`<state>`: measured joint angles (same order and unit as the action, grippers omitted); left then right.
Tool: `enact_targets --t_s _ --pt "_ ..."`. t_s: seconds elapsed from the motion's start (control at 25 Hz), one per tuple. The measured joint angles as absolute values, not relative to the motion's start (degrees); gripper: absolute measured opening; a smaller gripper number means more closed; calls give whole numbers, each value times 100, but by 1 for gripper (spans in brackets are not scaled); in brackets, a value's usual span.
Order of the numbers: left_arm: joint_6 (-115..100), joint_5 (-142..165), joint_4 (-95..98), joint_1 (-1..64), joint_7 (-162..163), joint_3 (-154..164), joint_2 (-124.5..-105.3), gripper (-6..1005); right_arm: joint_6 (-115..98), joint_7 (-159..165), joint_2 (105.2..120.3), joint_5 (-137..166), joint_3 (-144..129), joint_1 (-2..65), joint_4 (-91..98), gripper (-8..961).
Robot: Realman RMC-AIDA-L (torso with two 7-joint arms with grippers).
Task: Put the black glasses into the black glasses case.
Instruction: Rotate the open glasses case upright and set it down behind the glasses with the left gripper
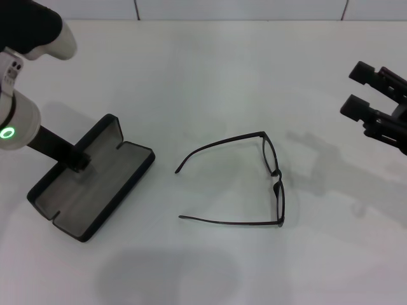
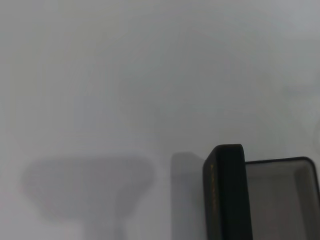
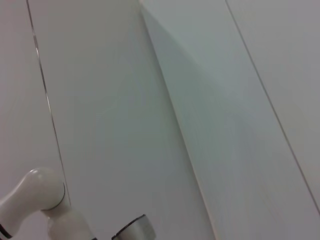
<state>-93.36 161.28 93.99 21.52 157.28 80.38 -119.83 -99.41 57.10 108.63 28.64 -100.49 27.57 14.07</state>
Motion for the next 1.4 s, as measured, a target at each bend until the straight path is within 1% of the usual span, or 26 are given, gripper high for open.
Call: enact_targets --t_s 0.08,0.2,0.4,0.68,0.88,0.96,1.08,1.24,1.4 --pt "-9319 16114 9406 2141 15710 8062 -11982 227 -10002 5676 10880 2870 -9979 2690 1407 831" --pt "-9231 15979 9506 2118 15627 8039 -11980 219 -10123 5618 10891 2861 -9937 2628 1386 830" --pt "-8944 15715 9874 2129 15372 7886 -11970 205 -10429 5601 10863 2953 -9936 2634 1362 827" --pt "-8066 14947 10025 2312 14008 7992 -11972 206 -11101 5637 10857 3842 -9946 2865 1477 824" --pt "-6953 14219 9494 2452 12278 8520 -11984 218 -11162 5947 10974 4743 -9944 3125 1640 821" --pt "-6503 14251 9138 2574 12063 8815 -11983 223 -11161 6042 11057 4958 -9938 3191 1649 799" --pt "-5721 14433 8561 2751 11781 9209 -11982 229 -11153 6070 11124 4999 -9940 3188 1650 766" --pt "-4814 14854 8017 2876 11676 9655 -11988 239 -11136 6075 11159 5003 -9935 3158 1652 735" --pt "-4449 15134 7614 3045 11673 9979 -11992 248 -11134 6086 11161 4984 -9933 3150 1652 719"
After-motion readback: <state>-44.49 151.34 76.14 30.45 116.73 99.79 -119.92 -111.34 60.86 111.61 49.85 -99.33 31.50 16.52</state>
